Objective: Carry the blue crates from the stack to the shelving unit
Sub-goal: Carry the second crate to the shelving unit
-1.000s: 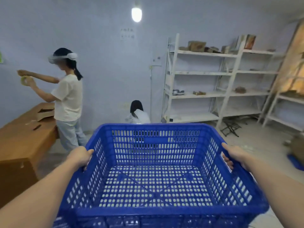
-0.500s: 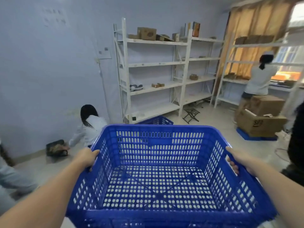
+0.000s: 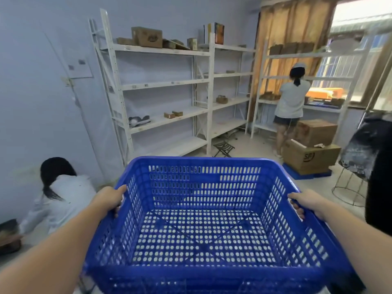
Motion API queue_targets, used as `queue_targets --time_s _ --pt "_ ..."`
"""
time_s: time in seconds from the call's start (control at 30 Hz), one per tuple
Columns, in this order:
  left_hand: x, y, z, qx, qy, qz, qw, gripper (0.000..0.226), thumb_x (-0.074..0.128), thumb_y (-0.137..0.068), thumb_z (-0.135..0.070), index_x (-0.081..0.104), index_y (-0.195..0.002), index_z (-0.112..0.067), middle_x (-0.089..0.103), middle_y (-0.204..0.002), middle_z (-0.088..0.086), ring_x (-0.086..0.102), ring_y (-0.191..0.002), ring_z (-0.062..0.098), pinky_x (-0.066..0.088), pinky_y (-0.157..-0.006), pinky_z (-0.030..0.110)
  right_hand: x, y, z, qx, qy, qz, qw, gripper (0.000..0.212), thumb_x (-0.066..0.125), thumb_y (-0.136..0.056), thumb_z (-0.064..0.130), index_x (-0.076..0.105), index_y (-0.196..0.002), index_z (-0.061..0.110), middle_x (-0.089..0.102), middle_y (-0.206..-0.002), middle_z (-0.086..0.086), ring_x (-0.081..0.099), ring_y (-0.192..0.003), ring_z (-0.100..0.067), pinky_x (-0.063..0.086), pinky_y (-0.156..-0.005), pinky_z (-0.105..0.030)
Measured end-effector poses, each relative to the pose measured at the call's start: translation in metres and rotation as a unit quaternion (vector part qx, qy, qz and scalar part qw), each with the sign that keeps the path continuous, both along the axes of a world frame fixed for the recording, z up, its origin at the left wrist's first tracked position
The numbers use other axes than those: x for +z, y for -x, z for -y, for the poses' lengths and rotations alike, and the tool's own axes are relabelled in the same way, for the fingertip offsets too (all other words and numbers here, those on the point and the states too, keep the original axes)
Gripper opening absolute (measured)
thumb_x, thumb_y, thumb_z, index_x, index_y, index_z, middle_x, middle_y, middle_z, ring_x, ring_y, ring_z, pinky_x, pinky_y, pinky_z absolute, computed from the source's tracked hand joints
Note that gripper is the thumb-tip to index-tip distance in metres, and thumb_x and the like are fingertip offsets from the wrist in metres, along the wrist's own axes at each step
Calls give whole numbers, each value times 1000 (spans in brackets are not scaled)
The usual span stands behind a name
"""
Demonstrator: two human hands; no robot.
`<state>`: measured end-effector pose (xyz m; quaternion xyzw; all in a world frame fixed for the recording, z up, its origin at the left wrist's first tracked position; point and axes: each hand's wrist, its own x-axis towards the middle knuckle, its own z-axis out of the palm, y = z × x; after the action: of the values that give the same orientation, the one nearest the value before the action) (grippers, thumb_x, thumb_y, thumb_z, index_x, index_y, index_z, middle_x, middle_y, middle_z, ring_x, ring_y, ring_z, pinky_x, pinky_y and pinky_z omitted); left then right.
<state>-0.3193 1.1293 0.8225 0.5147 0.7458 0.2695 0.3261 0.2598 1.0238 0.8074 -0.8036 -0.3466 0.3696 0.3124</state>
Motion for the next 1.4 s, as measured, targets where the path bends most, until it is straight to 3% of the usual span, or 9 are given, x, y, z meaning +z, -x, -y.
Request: queue_targets --time_s 0.1,0.27,0.37,0.63,0.87,1.23,1.4 --pt "4 -15 -58 10 -5 14 1000 64 43 -100 -52 53 -59 -4 57 -48 17 55 -40 29 56 -66 41 5 -13 -60 11 5 8 1000 42 49 -105 18 46 -64 6 39 -48 -10 36 -41 -25 39 -44 -31" --pt "4 -34 -156 34 -8 -6 999 66 37 -105 -46 57 -61 -1 60 -49 14 56 -46 28 42 -54 31 13 -23 -177 18 10 34 999 38 52 -103 13 49 -66 3 41 -47 -11 37 -42 -24 39 -42 -30" --pt "-9 -38 -229 27 5 5 1000 61 38 -106 -42 53 -63 -1 54 -49 15 51 -43 27 46 -52 33 7 -31 -250 28 28 51 998 37 58 -98 7 51 -62 1 45 -48 -13 40 -40 -25 41 -42 -31" --pt "-42 -55 -410 28 46 -1 999 67 30 -102 -53 55 -65 -3 59 -46 12 60 -43 29 59 -77 49 -10 -53 -432 17 54 89 994 39 65 -95 9 54 -59 -2 54 -51 -18 49 -43 -27 47 -52 -37" --pt "-57 -94 -561 28 69 -11 997 69 30 -102 -56 59 -77 1 60 -53 14 59 -47 30 60 -76 52 -22 -87 -579 8 56 96 994 40 64 -96 10 56 -58 -1 57 -49 -19 53 -47 -28 48 -59 -38" --pt "-81 -121 -756 107 84 -44 990 72 28 -103 -55 60 -70 0 62 -54 14 61 -49 28 59 -83 51 -45 -114 -864 105 41 105 988 27 60 -99 15 57 -80 -5 60 -56 -21 55 -49 -29 49 -55 -37" --pt "-93 -103 -829 150 81 -73 983 78 24 -104 -52 62 -59 -1 69 -54 16 68 -56 31 55 -80 41 -53 -95 -999 151 31 94 984 24 57 -99 8 53 -78 -2 52 -51 -18 49 -43 -26 45 -48 -34"
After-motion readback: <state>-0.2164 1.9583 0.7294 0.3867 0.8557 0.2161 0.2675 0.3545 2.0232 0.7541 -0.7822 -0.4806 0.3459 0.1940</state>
